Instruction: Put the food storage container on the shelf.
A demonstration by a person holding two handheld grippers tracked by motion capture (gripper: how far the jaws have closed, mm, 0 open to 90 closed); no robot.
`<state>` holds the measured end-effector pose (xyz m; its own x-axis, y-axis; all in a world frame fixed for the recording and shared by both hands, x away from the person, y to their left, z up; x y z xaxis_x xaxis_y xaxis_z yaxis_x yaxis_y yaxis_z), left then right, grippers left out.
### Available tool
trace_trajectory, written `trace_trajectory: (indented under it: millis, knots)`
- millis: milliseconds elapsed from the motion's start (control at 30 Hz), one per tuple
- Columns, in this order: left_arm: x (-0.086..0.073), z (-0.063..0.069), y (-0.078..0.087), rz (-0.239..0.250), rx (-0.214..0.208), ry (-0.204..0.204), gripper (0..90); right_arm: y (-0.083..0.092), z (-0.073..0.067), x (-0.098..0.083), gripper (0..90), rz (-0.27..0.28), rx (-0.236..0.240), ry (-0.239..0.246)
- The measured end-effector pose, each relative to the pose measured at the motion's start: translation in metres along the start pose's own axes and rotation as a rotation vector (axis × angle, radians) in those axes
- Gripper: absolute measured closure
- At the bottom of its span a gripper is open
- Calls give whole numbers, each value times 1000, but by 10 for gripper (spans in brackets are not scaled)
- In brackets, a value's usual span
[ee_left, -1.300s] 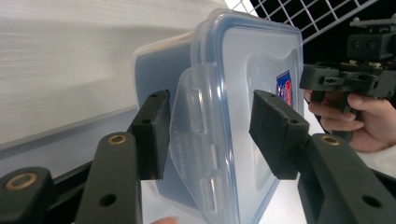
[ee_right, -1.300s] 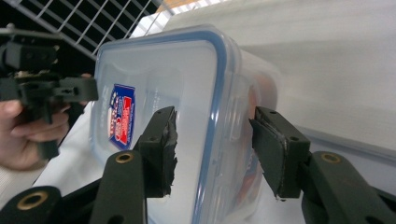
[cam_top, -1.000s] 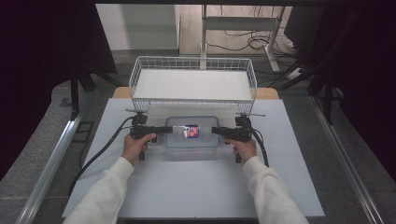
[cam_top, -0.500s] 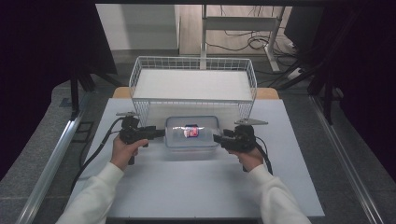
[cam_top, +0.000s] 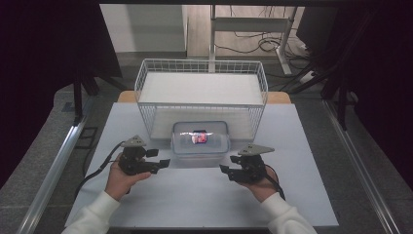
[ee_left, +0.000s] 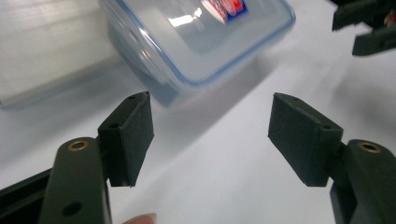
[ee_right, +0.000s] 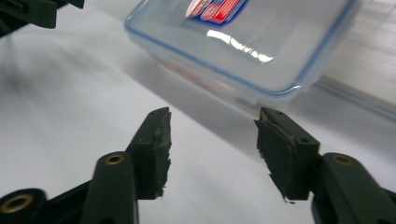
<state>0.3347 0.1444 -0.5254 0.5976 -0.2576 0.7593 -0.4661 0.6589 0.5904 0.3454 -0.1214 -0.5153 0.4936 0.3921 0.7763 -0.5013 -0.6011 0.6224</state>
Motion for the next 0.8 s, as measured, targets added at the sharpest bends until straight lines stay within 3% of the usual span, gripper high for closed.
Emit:
trace_trajectory:
  millis: [133, 267, 333, 800]
  knots:
    - [-4, 3, 1, -11, 9, -21, 302, -8, -8, -5, 570, -39, 13, 36]
    - [-7, 3, 1, -25, 18, -39, 300, -13, -12, -6, 825, -53, -2, 101]
    - [-8, 4, -1, -32, 16, -41, 296, -16, -12, -7, 888, -60, 0, 112]
    - [-8, 4, -3, -31, 5, -45, 284, -69, -18, -3, 892, -137, -30, 134]
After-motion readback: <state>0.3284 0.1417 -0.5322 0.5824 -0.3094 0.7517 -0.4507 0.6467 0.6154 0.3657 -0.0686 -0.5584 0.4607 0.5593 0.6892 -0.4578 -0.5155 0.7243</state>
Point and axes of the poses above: each handheld gripper's, and its own axes: y roughly backward along the jaws, x roughly out of its top, z roughly to its right, the point moved 8 cm from there along -y, roughly forward along the jaws, and after that the axes turned 1 degree about -x, right-handed, at the moved point
